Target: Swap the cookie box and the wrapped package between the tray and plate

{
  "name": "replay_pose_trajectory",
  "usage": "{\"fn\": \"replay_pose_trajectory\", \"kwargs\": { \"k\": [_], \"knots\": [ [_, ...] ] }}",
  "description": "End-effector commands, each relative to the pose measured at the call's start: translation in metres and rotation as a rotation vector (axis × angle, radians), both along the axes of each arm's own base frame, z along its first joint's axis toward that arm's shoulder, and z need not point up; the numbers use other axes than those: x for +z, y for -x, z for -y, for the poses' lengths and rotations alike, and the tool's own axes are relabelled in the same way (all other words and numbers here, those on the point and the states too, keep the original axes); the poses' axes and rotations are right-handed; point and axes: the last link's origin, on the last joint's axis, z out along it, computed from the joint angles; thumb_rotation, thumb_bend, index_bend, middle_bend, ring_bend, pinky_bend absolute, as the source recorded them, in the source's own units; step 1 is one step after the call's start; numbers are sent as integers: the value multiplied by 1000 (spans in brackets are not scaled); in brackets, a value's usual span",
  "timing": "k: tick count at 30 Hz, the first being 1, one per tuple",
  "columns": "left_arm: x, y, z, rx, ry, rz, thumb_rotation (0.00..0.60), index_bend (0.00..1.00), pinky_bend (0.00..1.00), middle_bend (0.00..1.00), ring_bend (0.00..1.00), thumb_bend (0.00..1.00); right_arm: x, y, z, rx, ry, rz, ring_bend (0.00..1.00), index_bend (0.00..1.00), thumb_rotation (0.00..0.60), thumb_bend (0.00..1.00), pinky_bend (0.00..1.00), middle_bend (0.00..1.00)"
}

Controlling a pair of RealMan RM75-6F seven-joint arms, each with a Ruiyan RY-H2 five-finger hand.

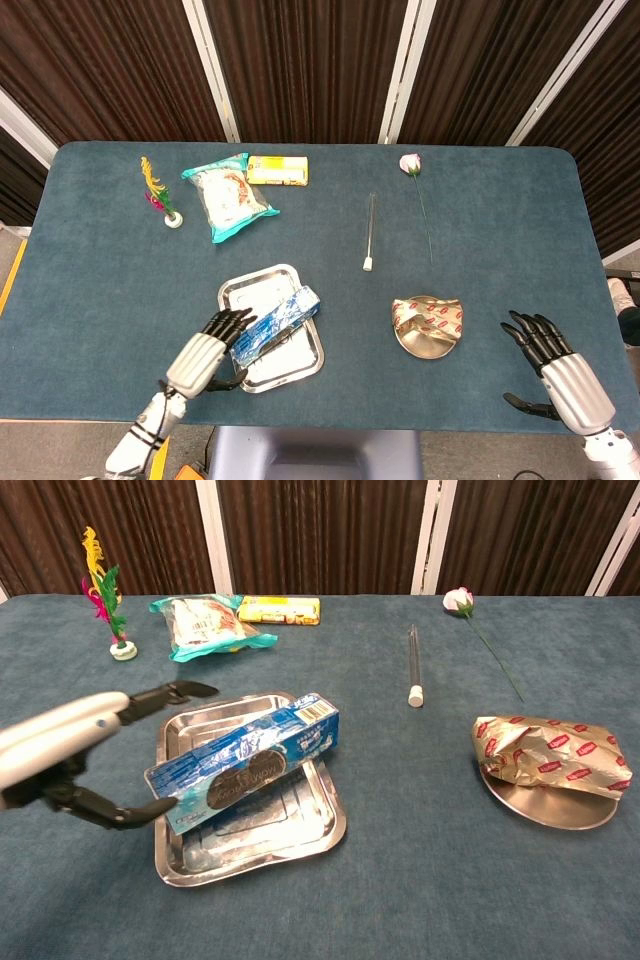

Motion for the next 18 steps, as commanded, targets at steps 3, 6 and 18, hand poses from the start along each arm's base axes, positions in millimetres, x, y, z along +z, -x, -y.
{"fn": "replay_pose_trajectory", "kwargs": {
  "k": [3,6,18],
  "knots": [
    [-24,-16,-12,14,20,-45,600,0,0,0,0,344,4,1,1,-5,5,8,0,0,600,182,0,0],
    [-32,-18,-18,30,13,-74,600,0,0,0,0,344,6,2,2,-6,7,10,0,0,600,182,0,0],
    [-52,-16,-39,124,-76,-62,600,362,406,277,295,366,10,5,4,-25,20,9,0,0,600,182,0,0]
  ]
}}
